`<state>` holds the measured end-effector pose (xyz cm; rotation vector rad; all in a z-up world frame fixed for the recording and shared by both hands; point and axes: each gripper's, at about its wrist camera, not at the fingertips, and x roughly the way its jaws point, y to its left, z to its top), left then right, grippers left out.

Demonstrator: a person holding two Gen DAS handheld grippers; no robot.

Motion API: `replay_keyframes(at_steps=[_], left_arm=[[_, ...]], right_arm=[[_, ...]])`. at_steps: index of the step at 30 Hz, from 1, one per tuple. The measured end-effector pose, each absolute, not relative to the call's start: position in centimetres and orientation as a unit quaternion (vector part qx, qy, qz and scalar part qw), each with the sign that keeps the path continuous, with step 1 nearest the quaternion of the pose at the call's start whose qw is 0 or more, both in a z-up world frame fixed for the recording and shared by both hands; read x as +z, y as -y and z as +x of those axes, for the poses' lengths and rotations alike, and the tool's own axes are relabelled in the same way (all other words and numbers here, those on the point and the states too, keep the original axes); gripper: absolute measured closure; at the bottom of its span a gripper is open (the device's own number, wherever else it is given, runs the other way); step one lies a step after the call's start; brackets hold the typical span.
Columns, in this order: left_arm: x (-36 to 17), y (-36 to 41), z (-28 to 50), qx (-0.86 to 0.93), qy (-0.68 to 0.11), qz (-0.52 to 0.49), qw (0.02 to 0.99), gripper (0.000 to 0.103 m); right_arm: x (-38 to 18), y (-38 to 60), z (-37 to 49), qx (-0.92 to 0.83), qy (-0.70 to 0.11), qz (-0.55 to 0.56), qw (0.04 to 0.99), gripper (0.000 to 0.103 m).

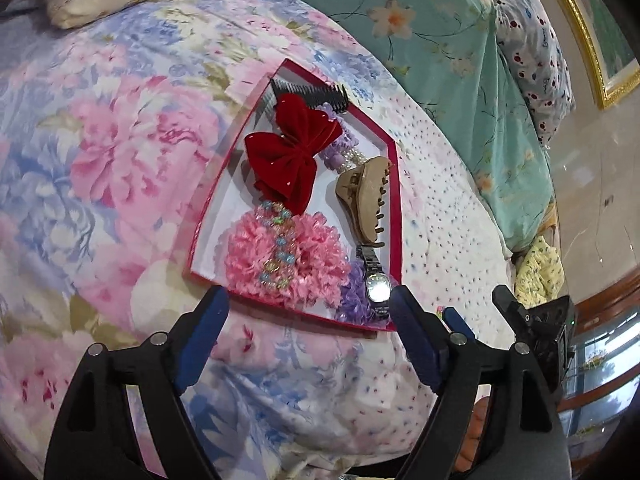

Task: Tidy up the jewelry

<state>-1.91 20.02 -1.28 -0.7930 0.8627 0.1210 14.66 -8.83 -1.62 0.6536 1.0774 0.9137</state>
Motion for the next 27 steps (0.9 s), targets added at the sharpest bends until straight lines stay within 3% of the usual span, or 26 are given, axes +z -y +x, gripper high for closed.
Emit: replay_keyframes(at_steps=[6,20,27], left_arm=[[-1.0,-19.6,-3.3,0.076,-0.414,-0.359,0.833,0.020],[3.8,-15.9,-5.9,0.153,-0.429,-0.162,0.875,0.016],[7.6,-15.4,-6.0,0.150,-0.426,-0.102,0.887,0.013]], right_arm=[[-1.9,10.2,14.2,0.386,-0.492,0.299,0.721,0.010],[5.2,8.8,8.6,0.384,-0.409,0.070,0.825,0.003],[9.5,7.6,7.7,0.406,-0.408,-0.028,0.817,0.002]])
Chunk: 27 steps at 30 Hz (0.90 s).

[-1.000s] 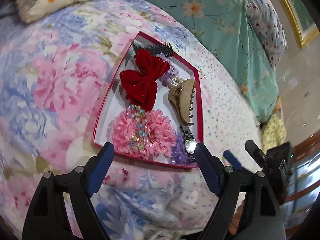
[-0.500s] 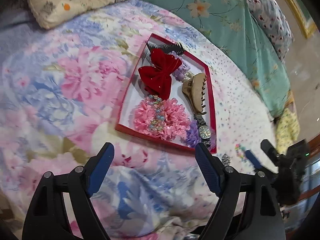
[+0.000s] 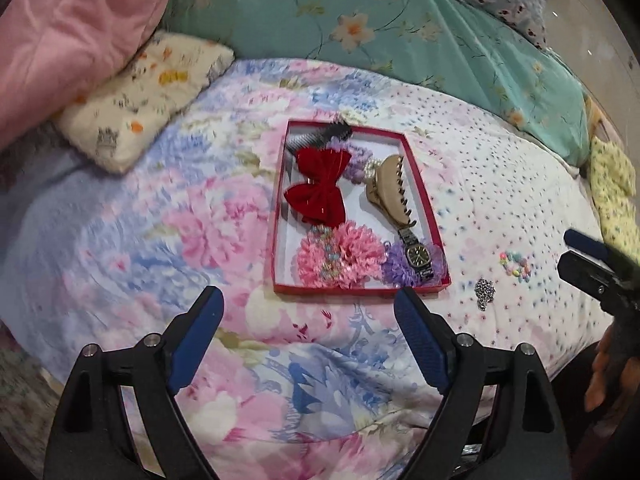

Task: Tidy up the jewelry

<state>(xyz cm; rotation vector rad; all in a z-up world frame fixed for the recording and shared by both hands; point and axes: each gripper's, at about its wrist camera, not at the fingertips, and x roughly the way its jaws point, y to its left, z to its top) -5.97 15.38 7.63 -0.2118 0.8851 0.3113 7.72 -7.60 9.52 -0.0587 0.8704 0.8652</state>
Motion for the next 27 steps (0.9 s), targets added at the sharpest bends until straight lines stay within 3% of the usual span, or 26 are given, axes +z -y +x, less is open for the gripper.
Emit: replay_keyframes(at_steps=[6,27], left_arm=[[8.4,-15.2,-5.5,0.174,-0.411,-0.077,0.892,0.000],[2.1,-15.5,-2.9,0.215,-0.452,-0.083,0.862,0.000]], right_arm=[[11.6,6.5,7.9,0.461,-0.412,-0.044,0.785,0.000],[2.7,4.3,9.9,0.433,-0.474,-0.013,0.766,0.000]])
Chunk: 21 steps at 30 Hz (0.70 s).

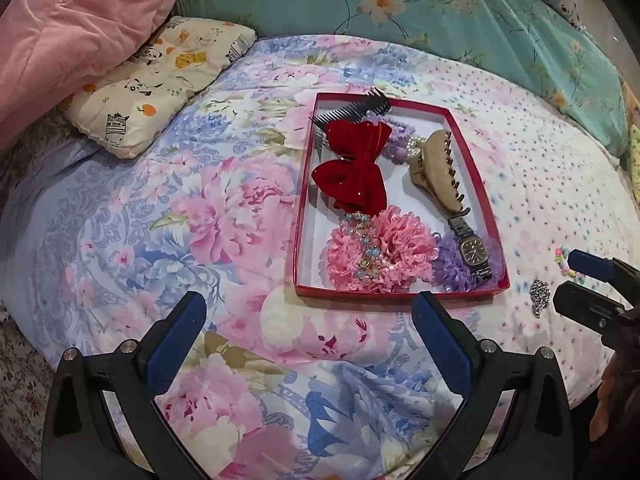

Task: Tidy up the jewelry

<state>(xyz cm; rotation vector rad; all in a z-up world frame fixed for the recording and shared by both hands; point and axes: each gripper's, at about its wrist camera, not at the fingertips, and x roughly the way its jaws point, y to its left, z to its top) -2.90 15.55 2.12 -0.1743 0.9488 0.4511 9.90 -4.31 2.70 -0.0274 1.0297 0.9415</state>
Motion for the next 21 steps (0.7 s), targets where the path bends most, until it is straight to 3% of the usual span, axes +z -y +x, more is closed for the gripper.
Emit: replay_keyframes(at_steps=[21], left_arm=[[2.72,-14.69,-2.99,0.219,-0.436,-0.063,0.871,0.000]], right_arm=[[2.35,4.01,9.82,0.431,-0.455,-0.018,0.779,0.000]])
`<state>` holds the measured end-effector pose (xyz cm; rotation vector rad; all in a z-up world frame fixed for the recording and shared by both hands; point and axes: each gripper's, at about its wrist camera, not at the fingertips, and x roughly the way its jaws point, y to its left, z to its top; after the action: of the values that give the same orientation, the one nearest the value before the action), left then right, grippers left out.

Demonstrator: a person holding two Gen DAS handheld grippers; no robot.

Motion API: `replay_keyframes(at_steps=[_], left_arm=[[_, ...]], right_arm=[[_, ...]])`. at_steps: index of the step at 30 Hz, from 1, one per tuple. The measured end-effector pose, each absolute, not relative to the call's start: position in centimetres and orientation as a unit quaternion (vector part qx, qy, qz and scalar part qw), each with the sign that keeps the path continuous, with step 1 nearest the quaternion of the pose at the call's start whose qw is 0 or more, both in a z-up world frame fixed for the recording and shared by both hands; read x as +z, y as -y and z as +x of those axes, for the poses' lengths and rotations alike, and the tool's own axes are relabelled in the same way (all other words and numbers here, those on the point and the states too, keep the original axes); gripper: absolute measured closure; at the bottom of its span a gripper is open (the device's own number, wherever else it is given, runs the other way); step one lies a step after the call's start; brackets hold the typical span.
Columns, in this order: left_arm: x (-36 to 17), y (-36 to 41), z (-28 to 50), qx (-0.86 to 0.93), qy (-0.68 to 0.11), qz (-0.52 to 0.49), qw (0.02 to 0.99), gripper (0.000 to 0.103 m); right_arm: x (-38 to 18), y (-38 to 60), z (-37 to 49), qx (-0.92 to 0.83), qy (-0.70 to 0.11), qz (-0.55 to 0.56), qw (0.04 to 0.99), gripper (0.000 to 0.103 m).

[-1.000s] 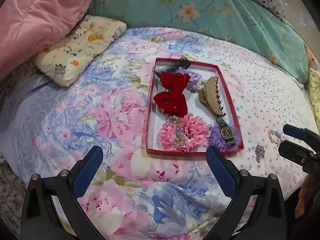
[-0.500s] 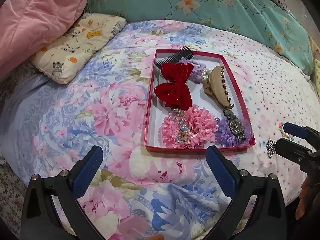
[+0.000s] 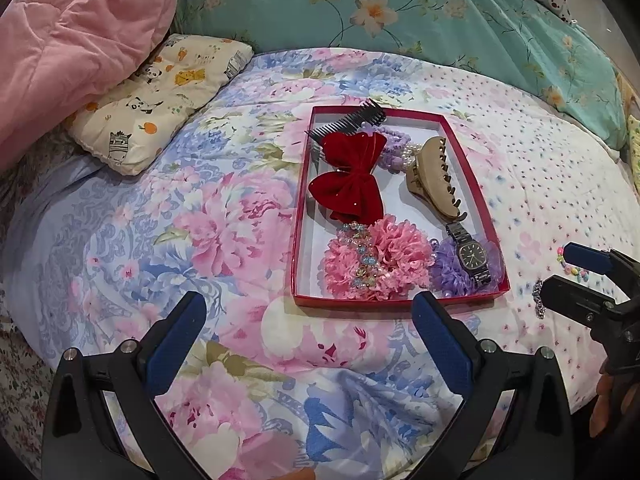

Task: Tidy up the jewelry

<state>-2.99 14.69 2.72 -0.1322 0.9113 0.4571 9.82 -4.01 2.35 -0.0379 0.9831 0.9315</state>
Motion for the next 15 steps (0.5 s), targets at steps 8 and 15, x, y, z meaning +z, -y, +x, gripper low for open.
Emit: replay_keyframes(at_steps=[8,15], left_arm=[[2.27,-14.92,-2.96,0.218,-0.440,-0.068,0.868,0.000],[2.26,-14.89,-3.00,0.219,-0.440,-0.069,0.868,0.000]], right_arm=[[2.17,3.72,9.67,0.429,-0.457,-0.026,0.779,0.000],[2.07,3.61,9.66,0.428,-0.457,-0.027,0.779,0.000]])
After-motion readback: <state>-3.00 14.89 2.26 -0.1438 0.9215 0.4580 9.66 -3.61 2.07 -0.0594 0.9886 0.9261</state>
